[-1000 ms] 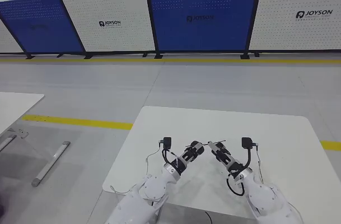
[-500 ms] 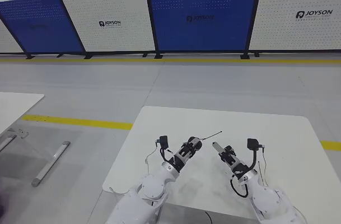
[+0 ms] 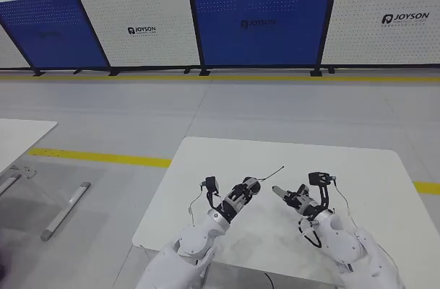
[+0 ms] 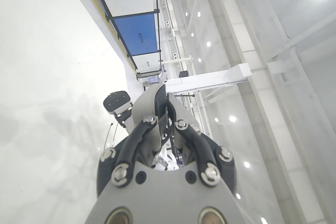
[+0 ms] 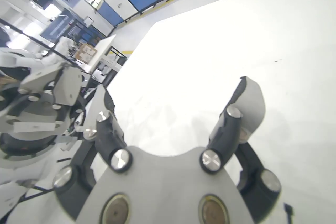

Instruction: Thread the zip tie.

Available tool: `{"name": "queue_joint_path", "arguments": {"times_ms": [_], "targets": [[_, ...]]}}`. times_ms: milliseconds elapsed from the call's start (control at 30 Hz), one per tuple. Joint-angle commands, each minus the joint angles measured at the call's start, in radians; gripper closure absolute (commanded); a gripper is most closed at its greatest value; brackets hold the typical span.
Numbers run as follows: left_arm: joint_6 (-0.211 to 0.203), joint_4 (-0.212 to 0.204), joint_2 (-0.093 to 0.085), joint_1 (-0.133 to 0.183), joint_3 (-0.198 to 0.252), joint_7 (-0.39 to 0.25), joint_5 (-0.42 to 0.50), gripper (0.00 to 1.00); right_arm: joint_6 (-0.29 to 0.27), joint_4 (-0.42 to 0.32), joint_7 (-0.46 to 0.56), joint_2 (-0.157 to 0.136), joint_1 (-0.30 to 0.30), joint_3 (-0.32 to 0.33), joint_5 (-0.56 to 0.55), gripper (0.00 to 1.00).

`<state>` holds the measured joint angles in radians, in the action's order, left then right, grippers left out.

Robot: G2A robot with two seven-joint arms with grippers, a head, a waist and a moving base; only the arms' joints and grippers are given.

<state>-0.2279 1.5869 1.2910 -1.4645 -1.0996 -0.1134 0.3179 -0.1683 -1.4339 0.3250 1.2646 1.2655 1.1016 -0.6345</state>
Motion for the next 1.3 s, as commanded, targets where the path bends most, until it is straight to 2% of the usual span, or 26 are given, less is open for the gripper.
{"name": "queue_joint_path", "arguments": {"times_ms": [0, 133, 200, 333, 433, 733, 833, 867, 900, 1067, 1267], "targets": [[0.000, 0.000, 0.000, 0.000, 0.000, 0.000, -0.001, 1.00, 0.001, -0.001, -0.003, 0.000, 0.001, 0.000, 0.002, 0.00], [0.002, 0.000, 0.000, 0.000, 0.002, 0.001, -0.002, 1.00, 0.001, -0.001, -0.003, 0.000, 0.001, 0.000, 0.002, 0.00], [0.004, -0.001, 0.001, 0.003, 0.009, -0.008, -0.004, 1.00, -0.061, 0.003, 0.025, 0.002, 0.007, -0.004, 0.076, 0.00], [-0.003, -0.007, 0.003, 0.008, 0.018, -0.001, -0.011, 1.00, -0.125, 0.036, 0.018, 0.008, -0.010, -0.031, 0.089, 0.00], [-0.009, -0.010, 0.005, 0.011, 0.023, 0.006, -0.014, 1.00, -0.085, 0.067, -0.059, 0.016, -0.028, -0.046, 0.043, 0.00], [-0.004, -0.010, 0.006, 0.011, 0.026, 0.010, -0.018, 1.00, -0.070, 0.064, -0.078, 0.018, -0.018, -0.041, 0.066, 0.00], [-0.004, -0.012, 0.007, 0.012, 0.033, 0.013, -0.024, 1.00, -0.081, 0.058, -0.092, 0.020, -0.014, -0.042, 0.085, 0.00], [-0.004, -0.012, 0.007, 0.012, 0.034, 0.013, -0.026, 1.00, -0.082, 0.056, -0.093, 0.021, -0.013, -0.043, 0.087, 0.34], [-0.003, -0.013, 0.008, 0.013, 0.036, 0.015, -0.028, 1.00, -0.084, 0.053, -0.090, 0.022, -0.013, -0.046, 0.089, 0.50], [-0.004, -0.017, 0.009, 0.016, 0.042, 0.022, -0.034, 1.00, -0.080, 0.052, -0.067, 0.024, -0.016, -0.057, 0.080, 0.53], [-0.009, -0.022, 0.012, 0.018, 0.047, 0.032, -0.036, 1.00, -0.084, 0.055, -0.062, 0.026, -0.015, -0.062, 0.078, 0.61]]}}
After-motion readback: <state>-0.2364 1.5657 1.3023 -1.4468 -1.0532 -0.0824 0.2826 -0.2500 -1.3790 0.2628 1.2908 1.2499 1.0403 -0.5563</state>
